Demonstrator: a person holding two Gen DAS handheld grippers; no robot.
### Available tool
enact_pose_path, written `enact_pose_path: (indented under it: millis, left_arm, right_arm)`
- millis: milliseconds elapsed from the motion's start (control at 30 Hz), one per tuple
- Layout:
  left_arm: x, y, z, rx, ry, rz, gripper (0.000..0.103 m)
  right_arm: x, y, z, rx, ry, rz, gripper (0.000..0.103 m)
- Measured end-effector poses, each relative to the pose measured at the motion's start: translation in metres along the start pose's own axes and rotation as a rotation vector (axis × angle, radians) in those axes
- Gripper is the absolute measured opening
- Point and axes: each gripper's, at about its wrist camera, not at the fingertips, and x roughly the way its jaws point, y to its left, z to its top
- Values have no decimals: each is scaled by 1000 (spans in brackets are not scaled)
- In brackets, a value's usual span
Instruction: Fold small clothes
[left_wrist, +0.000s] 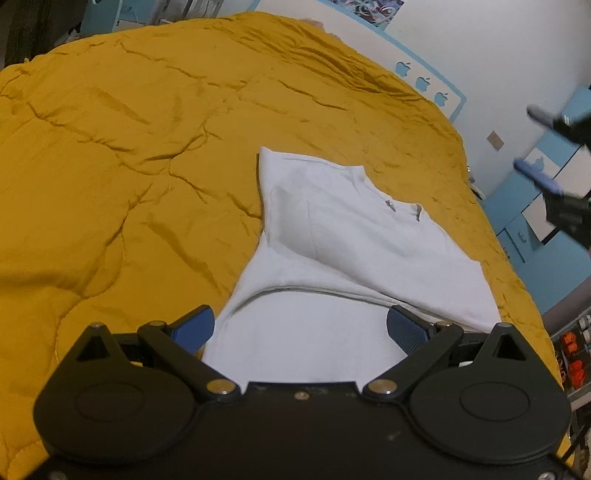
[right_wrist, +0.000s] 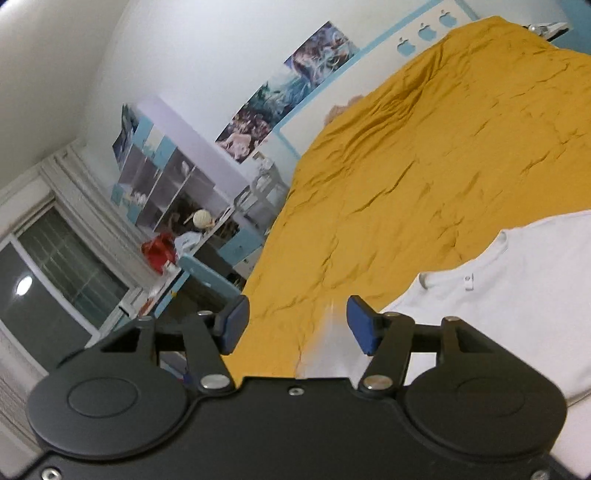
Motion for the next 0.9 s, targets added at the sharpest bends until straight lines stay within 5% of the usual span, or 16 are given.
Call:
enact_pose_path:
  millis: [133, 400, 667, 733, 767, 900]
  left_arm:
    - [9, -2, 2, -6, 11, -8, 103]
    - [32, -23, 13, 11, 15, -36, 103]
    - [49, -25, 4, 43, 77, 23, 103]
    - [49, -23, 3, 39, 85, 32, 103]
    - [48, -23, 3, 42, 87, 38, 103]
    - [39, -20, 4, 48, 72, 51, 103]
  right_arm:
    - [-36, -46, 8, -3, -2, -122, 62]
    - [-107, -172, 17, -95, 43, -577, 62]
    - [-118, -199, -24, -348, 165, -639, 61]
    - [-108, -197, -29, -420, 192, -661, 39]
    - [-107, -204, -29, -430, 228, -659, 14]
    - [-106, -210, -25, -398, 215, -695, 4]
